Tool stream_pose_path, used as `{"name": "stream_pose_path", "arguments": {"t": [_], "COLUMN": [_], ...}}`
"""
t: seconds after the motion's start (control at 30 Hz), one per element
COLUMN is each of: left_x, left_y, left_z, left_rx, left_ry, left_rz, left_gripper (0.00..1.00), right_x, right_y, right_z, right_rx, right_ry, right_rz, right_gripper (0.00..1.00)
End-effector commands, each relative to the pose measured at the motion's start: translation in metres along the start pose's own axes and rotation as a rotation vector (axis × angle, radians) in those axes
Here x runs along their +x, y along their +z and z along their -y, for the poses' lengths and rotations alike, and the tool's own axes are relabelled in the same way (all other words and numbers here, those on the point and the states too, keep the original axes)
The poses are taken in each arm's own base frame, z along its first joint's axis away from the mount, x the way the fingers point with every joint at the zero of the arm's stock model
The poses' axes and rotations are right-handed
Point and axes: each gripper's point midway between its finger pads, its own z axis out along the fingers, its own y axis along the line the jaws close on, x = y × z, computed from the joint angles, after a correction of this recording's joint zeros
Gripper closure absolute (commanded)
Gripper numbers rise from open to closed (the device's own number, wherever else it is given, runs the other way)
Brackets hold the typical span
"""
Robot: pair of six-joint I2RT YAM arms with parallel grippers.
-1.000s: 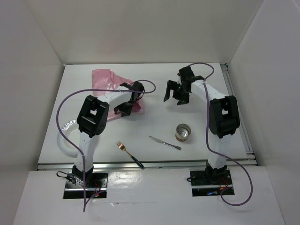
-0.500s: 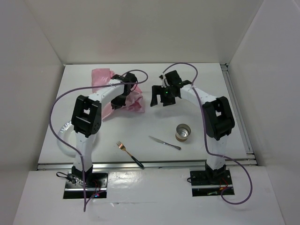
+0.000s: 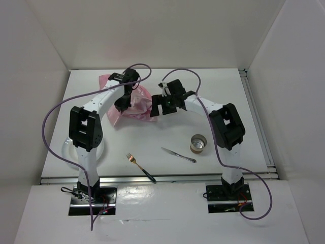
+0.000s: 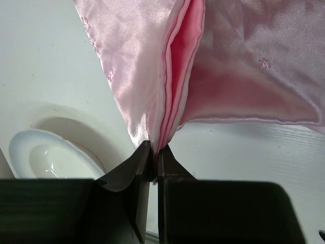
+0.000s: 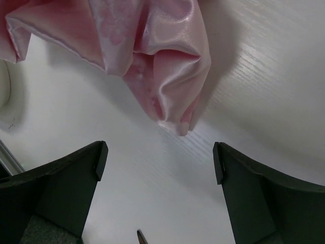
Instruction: Set the dinner table for one person
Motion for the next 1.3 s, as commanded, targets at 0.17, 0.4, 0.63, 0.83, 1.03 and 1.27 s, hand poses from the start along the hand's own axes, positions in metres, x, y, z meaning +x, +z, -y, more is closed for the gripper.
{"name": "stream_pose_path", "arguments": {"t": [0.17,0.4,0.63,0.83,1.03,1.27], "left_x": [-0.014,-0.032,-0.057,-0.121,-0.171,-0.183], "left_y": [-0.026,-0.043,-0.058,-0.088,-0.117,-0.179], "left_z": [-0.012,-0.032,-0.042,-0.068,-0.106,-0.148], "left_rx": [0.038,0.114,0.192,0.325,0.622,0.756], "left_ry": [-0.079,-0.171,-0.238,-0.353,-0.551,-0.619], "left_rz": [0.039,0.077,0.127,0.26,0.415,0.589], "left_gripper": [1.0,1.0,1.0,1.0,1.0,1.0], "right_x": [-0.022,-0.016,-0.042,-0.151,-0.289,-0.288], "right_y": [0.024,0.051,0.055,-0.023,-0.189,-0.31], "right_z": [0.009,0.009,0.011,0.088,0.111,0.064], "right_rx": [0.053,0.008,0.014,0.206,0.338,0.449], "right_ry": [0.003,0.033,0.016,0.069,-0.047,-0.173], "right_rz": [0.065,0.06,0.087,0.31,0.716,0.898], "right_gripper": [0.02,0.32,1.0,1.0,1.0,1.0]}}
